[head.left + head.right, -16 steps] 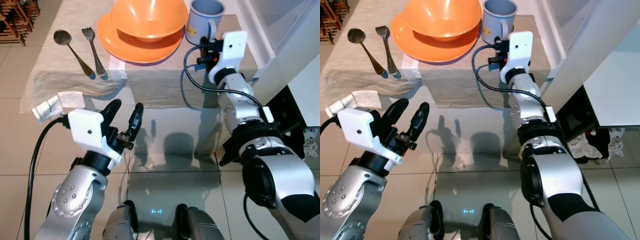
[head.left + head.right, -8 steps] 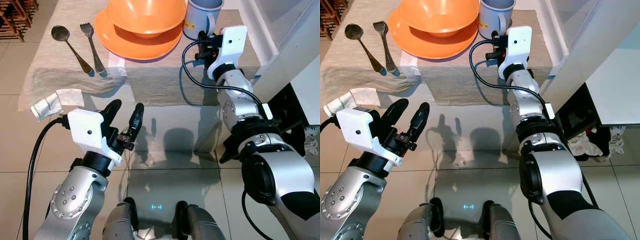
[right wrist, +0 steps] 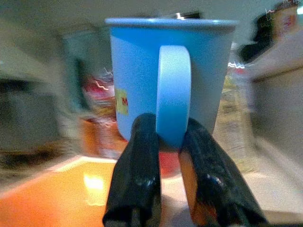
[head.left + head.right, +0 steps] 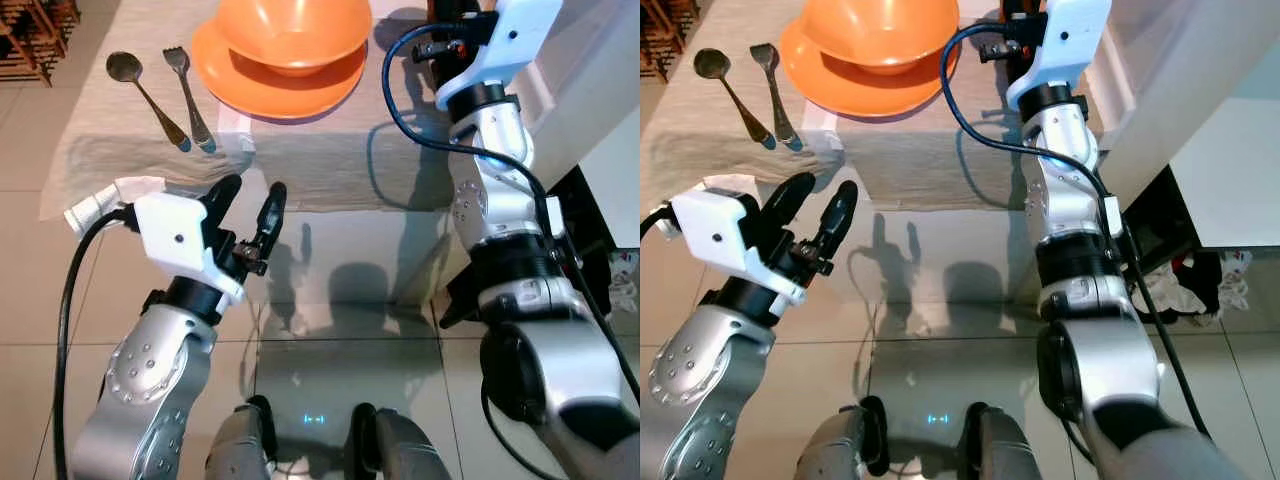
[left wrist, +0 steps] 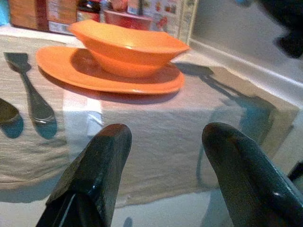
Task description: Setting the table
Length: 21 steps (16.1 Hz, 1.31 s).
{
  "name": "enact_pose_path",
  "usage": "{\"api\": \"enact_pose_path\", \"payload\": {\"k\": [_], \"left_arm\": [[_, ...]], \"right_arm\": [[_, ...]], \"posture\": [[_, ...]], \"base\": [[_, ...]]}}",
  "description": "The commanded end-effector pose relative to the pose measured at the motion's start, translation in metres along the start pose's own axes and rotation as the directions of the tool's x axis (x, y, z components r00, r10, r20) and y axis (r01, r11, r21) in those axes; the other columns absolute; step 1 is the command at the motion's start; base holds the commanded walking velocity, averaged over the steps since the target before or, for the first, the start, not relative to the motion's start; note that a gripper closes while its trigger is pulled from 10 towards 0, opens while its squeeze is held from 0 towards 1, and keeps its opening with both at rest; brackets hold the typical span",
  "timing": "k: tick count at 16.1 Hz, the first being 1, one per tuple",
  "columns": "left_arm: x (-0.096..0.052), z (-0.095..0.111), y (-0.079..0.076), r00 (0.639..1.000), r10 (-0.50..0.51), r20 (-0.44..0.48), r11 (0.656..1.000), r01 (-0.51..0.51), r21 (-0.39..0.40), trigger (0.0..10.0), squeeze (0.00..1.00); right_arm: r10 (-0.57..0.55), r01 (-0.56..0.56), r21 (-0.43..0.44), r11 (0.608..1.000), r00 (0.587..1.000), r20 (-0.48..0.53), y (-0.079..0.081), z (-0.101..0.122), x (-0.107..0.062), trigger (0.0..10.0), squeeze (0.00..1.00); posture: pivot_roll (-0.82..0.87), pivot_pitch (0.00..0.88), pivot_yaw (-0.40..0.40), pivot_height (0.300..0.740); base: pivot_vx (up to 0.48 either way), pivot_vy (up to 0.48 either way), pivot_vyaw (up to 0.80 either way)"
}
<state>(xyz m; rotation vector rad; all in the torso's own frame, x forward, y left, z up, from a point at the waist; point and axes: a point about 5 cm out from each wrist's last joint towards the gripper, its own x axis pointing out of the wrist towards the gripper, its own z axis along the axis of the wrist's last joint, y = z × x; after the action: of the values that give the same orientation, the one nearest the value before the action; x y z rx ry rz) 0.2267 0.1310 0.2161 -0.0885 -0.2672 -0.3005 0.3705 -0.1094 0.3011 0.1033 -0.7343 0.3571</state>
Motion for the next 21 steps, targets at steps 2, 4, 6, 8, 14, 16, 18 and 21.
{"api": "enact_pose_path", "payload": {"k": [2, 4, 6, 8, 14, 16, 18, 21], "left_arm": [[0.003, -0.003, 0.024, 0.992, 0.122, 0.020, 0.992, -0.122, -0.014, 10.0, 0.00], [0.001, -0.004, 0.040, 0.981, 0.190, 0.034, 0.981, -0.188, -0.046, 10.0, 0.00], [-0.007, -0.006, 0.054, 0.978, 0.204, 0.046, 0.977, -0.201, -0.074, 10.0, 0.00], [-0.010, -0.008, 0.056, 0.980, 0.195, 0.047, 0.978, -0.191, -0.089, 10.0, 0.00], [-0.016, -0.031, 0.059, 0.986, 0.165, -0.001, 0.978, -0.164, -0.131, 10.0, 0.00], [-0.017, -0.038, 0.058, 0.987, 0.158, -0.017, 0.978, -0.159, -0.137, 10.0, 0.00], [-0.018, -0.049, 0.053, 0.990, 0.132, -0.048, 0.979, -0.138, -0.150, 10.0, 0.00], [-0.014, -0.063, 0.041, 0.994, 0.071, -0.078, 0.985, -0.082, -0.153, 10.0, 0.00]], "right_arm": [[0.218, -0.252, 0.378, 0.891, 0.967, 0.130, 0.042, 0.025, -0.016, 10.0, 0.00], [0.301, -0.354, 0.547, 0.758, 0.935, 0.188, 0.053, 0.036, -0.034, 10.0, 0.00], [0.417, -0.417, 0.646, 0.640, 0.894, 0.164, 0.049, 0.026, -0.075, 10.0, 0.00], [0.432, -0.390, 0.653, 0.649, 0.896, 0.106, 0.040, 0.019, -0.091, 10.0, 0.00], [0.540, -0.343, 0.665, 0.664, 0.834, -0.110, 0.036, -0.006, -0.124, 10.0, 0.00], [0.533, -0.320, 0.633, 0.705, 0.828, -0.175, 0.037, -0.017, -0.126, 10.0, 0.00], [0.461, -0.245, 0.541, 0.805, 0.831, -0.310, 0.035, -0.036, -0.128, 10.0, 0.00], [0.251, -0.069, 0.353, 0.933, 0.827, -0.502, 0.023, -0.066, -0.136, 10.0, 0.00]], "posture": [[-0.03, 0.168, 0.007, 0.740], [-0.04, 0.158, 0.008, 0.740], [-0.05, 0.145, 0.013, 0.740], [-0.05, 0.137, 0.020, 0.740], [-0.07, 0.118, 0.014, 0.740], [-0.07, 0.109, 0.010, 0.740], [-0.08, 0.098, 0.009, 0.740], [-0.09, 0.081, 0.014, 0.740]], "base": [[0.000, 0.000, 0.00], [0.000, 0.000, 0.00], [0.000, -0.469, 0.00], [0.000, -0.469, 0.00], [0.000, -0.468, 0.00], [0.000, -0.465, 0.00], [0.000, -0.465, 0.00], [0.000, -0.465, 0.00]]}}
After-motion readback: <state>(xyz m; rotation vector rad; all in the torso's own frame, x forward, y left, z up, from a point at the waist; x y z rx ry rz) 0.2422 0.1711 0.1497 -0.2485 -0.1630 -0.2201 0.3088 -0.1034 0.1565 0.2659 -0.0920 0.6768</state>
